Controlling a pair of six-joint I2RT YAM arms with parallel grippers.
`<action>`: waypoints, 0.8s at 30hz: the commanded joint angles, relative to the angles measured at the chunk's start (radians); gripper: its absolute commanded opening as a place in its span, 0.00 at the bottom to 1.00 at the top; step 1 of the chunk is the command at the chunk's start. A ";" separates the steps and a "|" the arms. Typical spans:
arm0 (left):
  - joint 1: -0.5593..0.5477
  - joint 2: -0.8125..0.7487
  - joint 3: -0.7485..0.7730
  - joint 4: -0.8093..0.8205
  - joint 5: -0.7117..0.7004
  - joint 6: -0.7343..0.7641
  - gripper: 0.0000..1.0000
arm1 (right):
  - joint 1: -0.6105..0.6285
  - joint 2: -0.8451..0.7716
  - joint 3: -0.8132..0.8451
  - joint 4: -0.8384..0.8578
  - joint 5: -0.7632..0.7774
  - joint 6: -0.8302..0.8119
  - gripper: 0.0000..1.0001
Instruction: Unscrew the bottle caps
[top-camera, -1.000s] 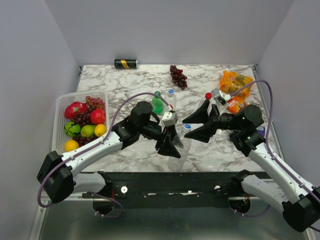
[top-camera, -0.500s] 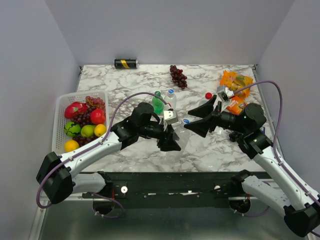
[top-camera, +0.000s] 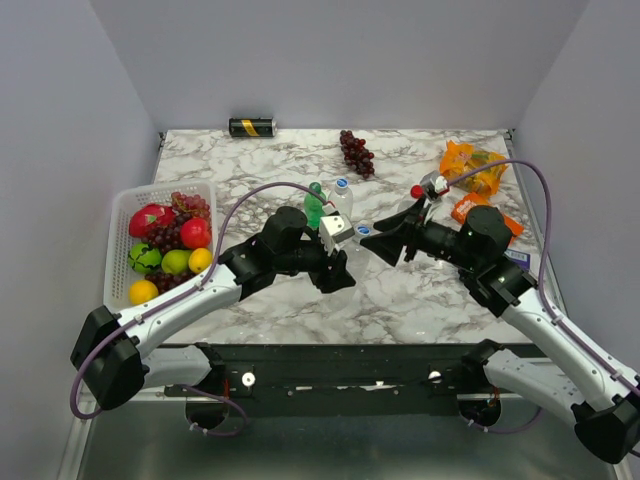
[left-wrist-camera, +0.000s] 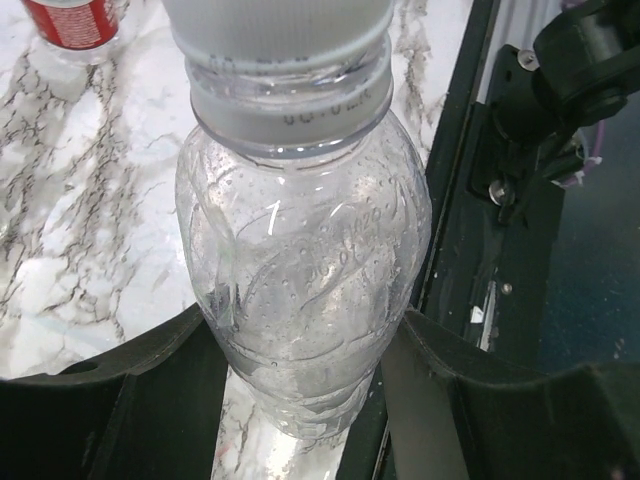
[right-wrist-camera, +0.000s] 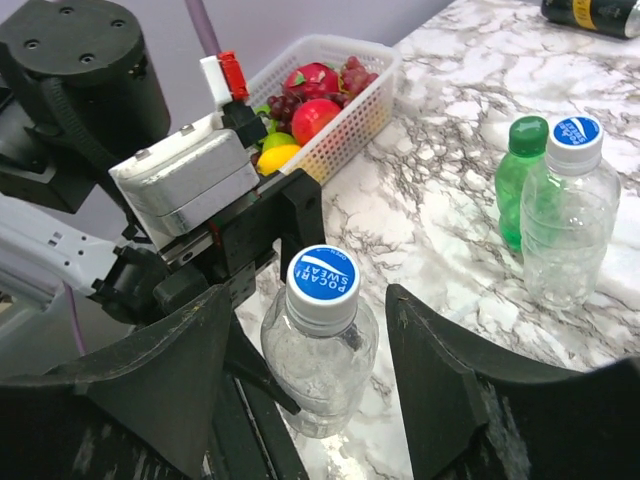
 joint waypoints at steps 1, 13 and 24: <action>-0.003 -0.018 0.029 -0.012 -0.079 0.020 0.41 | 0.025 0.021 0.031 -0.034 0.064 -0.019 0.69; -0.001 -0.005 0.033 -0.023 -0.084 0.029 0.41 | 0.047 0.038 0.026 0.006 0.048 -0.012 0.67; -0.003 0.017 0.039 -0.028 -0.062 0.027 0.41 | 0.067 0.083 0.025 0.090 -0.012 0.020 0.67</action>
